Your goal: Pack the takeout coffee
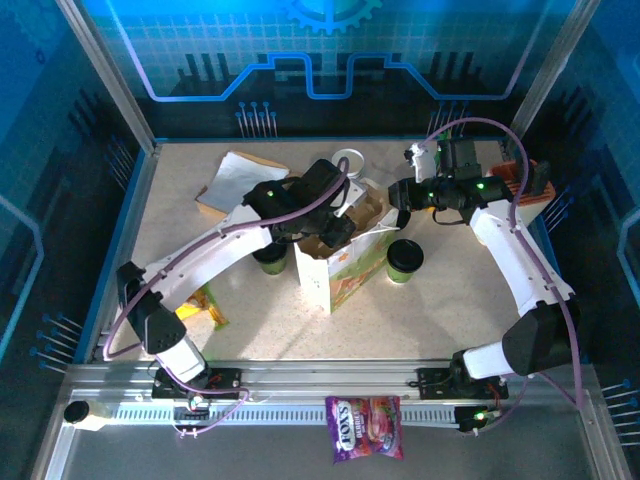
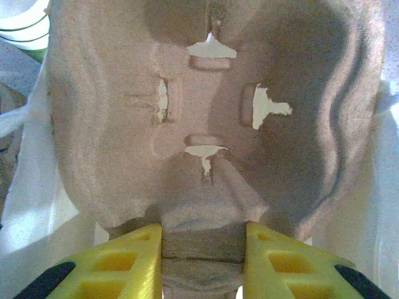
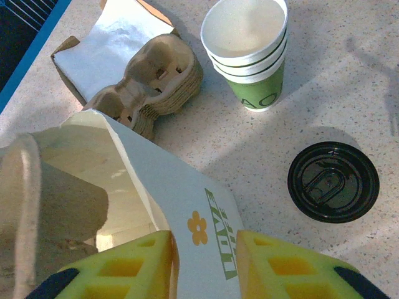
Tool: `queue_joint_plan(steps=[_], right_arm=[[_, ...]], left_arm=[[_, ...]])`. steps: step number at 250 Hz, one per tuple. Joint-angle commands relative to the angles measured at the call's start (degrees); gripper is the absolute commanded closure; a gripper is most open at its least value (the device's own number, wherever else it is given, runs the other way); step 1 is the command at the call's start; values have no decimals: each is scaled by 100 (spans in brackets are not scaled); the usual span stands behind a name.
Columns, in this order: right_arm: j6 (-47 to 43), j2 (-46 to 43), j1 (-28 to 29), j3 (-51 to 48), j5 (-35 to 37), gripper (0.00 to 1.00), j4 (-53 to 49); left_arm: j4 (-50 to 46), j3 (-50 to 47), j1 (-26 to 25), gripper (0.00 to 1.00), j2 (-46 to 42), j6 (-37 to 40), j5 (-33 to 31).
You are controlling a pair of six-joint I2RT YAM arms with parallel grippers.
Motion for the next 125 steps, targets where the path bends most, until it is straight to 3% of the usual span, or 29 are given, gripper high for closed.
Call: queue_joint_plan(steps=[1, 125], right_arm=[[54, -64, -88, -14, -35, 67, 62], [53, -102, -75, -82, -96, 66, 120]], left_arm=[[-457, 224, -51, 68, 107, 202, 115], [-923, 428, -47, 66, 370, 236, 222]])
